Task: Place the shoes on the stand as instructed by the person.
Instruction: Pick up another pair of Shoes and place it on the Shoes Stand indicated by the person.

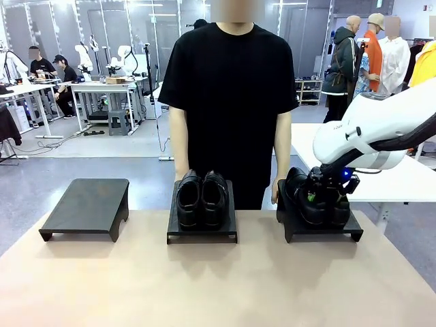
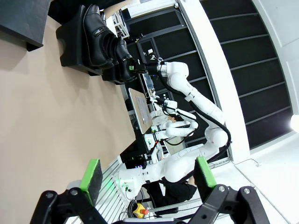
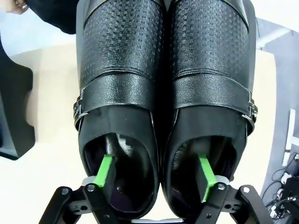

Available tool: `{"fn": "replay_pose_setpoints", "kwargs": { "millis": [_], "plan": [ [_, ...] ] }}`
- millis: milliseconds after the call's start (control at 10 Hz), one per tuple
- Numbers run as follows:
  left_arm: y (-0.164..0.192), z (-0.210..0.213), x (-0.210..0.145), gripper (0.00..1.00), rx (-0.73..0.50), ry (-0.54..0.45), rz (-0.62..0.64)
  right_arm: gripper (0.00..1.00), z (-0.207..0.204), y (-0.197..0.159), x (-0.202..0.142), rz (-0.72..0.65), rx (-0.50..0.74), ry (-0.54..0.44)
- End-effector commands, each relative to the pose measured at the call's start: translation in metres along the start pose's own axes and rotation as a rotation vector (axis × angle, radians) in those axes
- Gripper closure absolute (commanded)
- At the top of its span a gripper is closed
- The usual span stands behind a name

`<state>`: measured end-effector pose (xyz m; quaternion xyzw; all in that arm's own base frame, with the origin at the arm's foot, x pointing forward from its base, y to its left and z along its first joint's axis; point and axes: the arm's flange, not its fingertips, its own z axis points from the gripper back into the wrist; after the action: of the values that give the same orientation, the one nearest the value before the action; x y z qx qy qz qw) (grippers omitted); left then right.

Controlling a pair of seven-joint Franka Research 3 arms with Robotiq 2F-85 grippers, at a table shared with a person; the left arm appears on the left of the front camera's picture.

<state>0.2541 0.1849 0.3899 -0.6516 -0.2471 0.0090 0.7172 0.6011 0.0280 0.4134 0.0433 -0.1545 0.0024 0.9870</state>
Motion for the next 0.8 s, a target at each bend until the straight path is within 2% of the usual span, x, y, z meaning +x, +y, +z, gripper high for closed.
{"fn": "replay_pose_setpoints", "kwargs": {
  "millis": [0,700],
  "plan": [
    [-0.0016,0.0002,0.0008,0.00,-0.006,-0.004,-0.013,0.00,0.0025,0.0022,-0.0069,-0.028,-0.013,0.005],
    [-0.0016,0.0002,0.0008,0.00,-0.006,-0.004,-0.013,0.00,0.0003,0.0000,-0.0002,-0.002,0.000,0.001]
  ]
}}
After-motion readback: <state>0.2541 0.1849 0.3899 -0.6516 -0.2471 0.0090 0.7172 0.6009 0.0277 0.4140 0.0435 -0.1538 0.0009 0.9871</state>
